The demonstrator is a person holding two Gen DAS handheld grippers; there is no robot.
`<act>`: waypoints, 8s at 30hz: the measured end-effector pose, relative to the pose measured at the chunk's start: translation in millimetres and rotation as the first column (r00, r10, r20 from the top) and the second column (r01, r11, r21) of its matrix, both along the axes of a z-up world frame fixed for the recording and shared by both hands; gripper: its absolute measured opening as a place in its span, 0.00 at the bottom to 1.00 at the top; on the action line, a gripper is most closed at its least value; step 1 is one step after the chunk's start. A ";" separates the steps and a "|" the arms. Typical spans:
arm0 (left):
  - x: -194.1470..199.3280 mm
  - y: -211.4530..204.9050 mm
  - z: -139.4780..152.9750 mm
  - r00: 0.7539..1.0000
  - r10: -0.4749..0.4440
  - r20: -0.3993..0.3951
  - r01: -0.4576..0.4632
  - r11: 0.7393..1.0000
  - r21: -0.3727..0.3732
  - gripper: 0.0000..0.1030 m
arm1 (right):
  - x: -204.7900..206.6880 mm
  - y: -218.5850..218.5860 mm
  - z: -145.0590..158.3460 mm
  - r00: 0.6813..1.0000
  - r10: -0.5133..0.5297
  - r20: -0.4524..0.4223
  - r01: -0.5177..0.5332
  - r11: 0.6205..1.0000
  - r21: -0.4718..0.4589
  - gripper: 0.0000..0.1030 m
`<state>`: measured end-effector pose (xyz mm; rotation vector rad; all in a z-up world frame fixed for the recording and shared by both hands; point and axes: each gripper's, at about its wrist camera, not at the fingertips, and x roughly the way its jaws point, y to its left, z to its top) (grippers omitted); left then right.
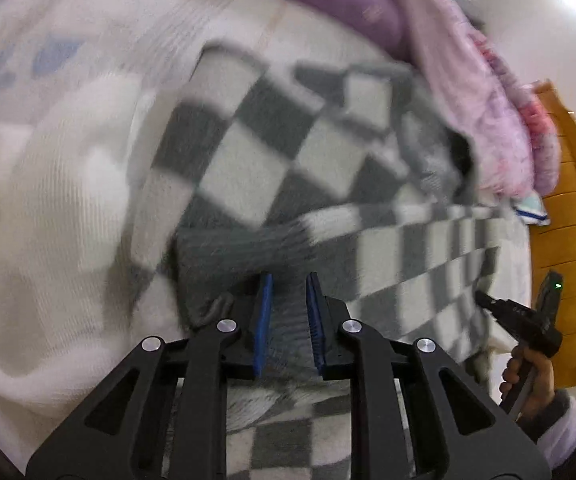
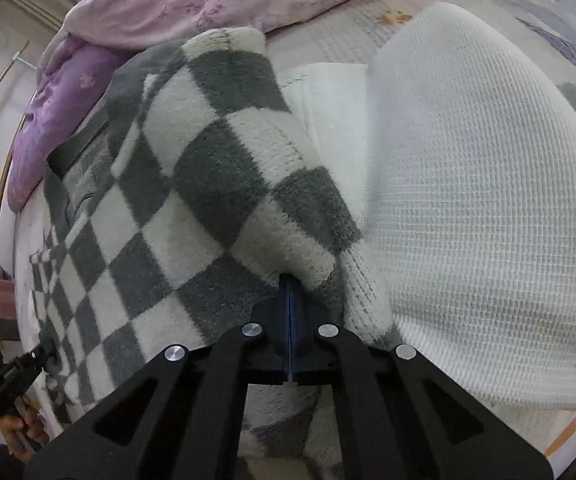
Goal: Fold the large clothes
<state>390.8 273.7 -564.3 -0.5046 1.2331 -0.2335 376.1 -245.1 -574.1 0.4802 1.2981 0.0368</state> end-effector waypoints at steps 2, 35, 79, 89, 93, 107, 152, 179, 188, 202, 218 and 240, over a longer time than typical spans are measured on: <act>5.1 2.5 16.4 0.999 -0.025 0.039 0.026 0.999 -0.019 0.23 | 6.8 -4.1 21.3 0.997 0.016 0.076 -0.020 0.999 0.043 0.06; 139.9 25.7 41.8 0.997 0.077 -0.030 -0.064 0.949 0.308 0.19 | 133.9 -12.8 32.7 0.998 -0.046 0.043 0.046 0.999 0.002 0.16; -323.4 68.0 41.6 0.843 0.396 -0.364 -0.427 0.904 -0.006 0.03 | -295.2 -73.0 65.2 0.985 0.014 -0.172 -0.007 0.999 0.042 0.14; -325.9 55.2 11.6 0.786 0.497 -0.367 -0.564 0.820 -0.096 0.57 | -310.6 -79.0 57.2 0.972 -0.100 -0.213 0.123 0.988 0.097 0.51; -320.4 52.0 0.7 0.760 0.526 -0.382 -0.607 0.785 -0.127 0.57 | -328.7 -81.8 54.5 0.932 -0.214 -0.292 0.287 0.929 0.236 0.51; -323.6 38.2 -18.3 0.721 0.515 -0.464 -0.642 0.748 -0.168 0.58 | -352.6 -76.6 42.2 0.801 -0.430 -0.417 0.599 0.576 0.557 0.57; -336.2 25.4 -8.1 0.792 0.387 -0.473 -0.459 0.887 -0.043 0.62 | -296.6 -62.4 29.9 0.934 -0.116 -0.338 0.198 0.956 0.217 0.18; -255.9 57.5 8.0 0.877 0.363 -0.314 -0.378 0.926 0.015 0.83 | -104.7 223.0 16.6 0.874 0.451 -0.181 -0.469 0.880 -0.074 0.00; -273.2 76.6 -11.5 0.862 0.309 -0.401 -0.378 0.920 -0.102 0.83 | -140.6 194.3 37.4 0.906 0.361 -0.220 -0.373 0.928 -0.014 0.00; -330.0 74.8 -55.3 0.845 0.182 -0.502 -0.319 0.926 -0.200 0.84 | -204.1 204.0 24.8 0.933 0.255 -0.252 -0.277 0.959 -0.053 0.00; -335.6 32.3 -48.1 0.875 0.290 -0.388 -0.348 0.934 -0.086 0.44 | -271.5 163.7 -14.4 0.900 0.317 -0.300 -0.289 0.948 0.134 0.00; -294.7 -32.9 60.3 0.949 0.158 -0.275 -0.217 0.955 -0.202 0.19 | -314.3 187.3 107.6 0.750 0.633 0.193 -0.660 0.694 0.286 0.63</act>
